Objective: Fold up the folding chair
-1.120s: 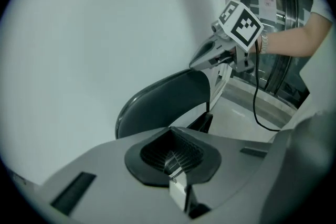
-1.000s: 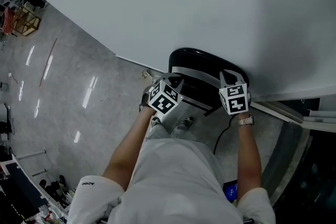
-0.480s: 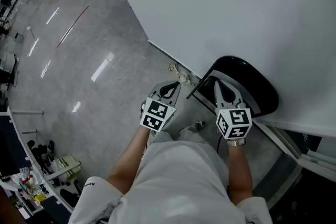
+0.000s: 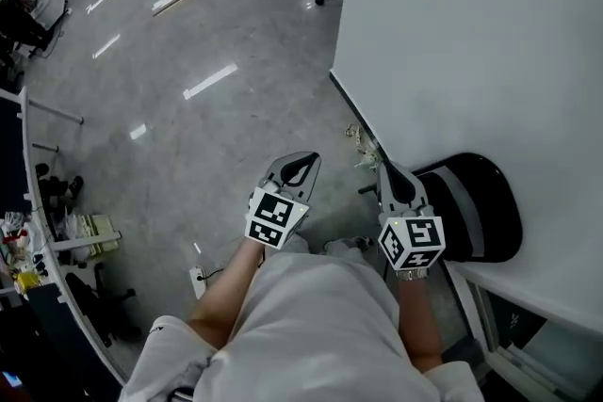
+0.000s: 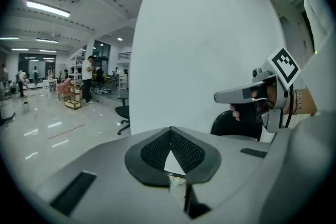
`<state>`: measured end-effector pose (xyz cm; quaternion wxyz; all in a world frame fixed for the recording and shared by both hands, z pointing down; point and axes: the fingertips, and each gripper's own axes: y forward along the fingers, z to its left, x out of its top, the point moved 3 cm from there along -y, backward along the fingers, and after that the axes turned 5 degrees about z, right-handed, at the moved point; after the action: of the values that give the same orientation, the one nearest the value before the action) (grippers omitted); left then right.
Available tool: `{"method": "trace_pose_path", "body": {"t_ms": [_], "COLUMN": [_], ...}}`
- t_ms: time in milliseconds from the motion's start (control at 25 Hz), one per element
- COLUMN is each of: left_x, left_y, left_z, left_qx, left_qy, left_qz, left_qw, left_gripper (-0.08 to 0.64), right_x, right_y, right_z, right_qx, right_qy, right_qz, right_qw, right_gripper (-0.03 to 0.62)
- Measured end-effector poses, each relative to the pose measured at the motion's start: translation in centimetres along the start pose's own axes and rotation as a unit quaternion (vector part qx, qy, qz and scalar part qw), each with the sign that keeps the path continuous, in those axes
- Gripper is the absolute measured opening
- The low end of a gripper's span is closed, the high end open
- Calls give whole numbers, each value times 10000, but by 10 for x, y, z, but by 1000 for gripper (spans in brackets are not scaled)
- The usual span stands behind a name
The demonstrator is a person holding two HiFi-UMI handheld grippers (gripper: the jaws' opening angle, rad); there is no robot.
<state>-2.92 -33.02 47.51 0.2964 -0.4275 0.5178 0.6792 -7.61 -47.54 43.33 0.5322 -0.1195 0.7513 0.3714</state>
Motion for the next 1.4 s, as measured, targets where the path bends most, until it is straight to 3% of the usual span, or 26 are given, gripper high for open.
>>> {"method": "trace_pose_path", "body": {"t_ms": [280,600,1080,1400], "left_x": [-27,-66,-87,-89], "left_y": [-95,-188,-250,-262], "left_z": [88,143,152,137], "left_qx": [960,1819,2929,3267], "left_qy": [-452,-812,-1261,-1325], "left_qz": [-366,-507,-733,-597], "left_qw": [9937,9786,9450,9339], "left_gripper": [12,12,12,12], "right_x": [18,17,14,15], "right_y": [59,102,121,124], "right_z": [115,218,288,302], "right_qx": [818,1610,2637,3032], "right_qy": [-347,-589,-1005,-1084], "right_qz": [-78,-20,101,152], "right_qw": [9960,9852,9593,9466], "right_gripper": [5,5,5,5]}}
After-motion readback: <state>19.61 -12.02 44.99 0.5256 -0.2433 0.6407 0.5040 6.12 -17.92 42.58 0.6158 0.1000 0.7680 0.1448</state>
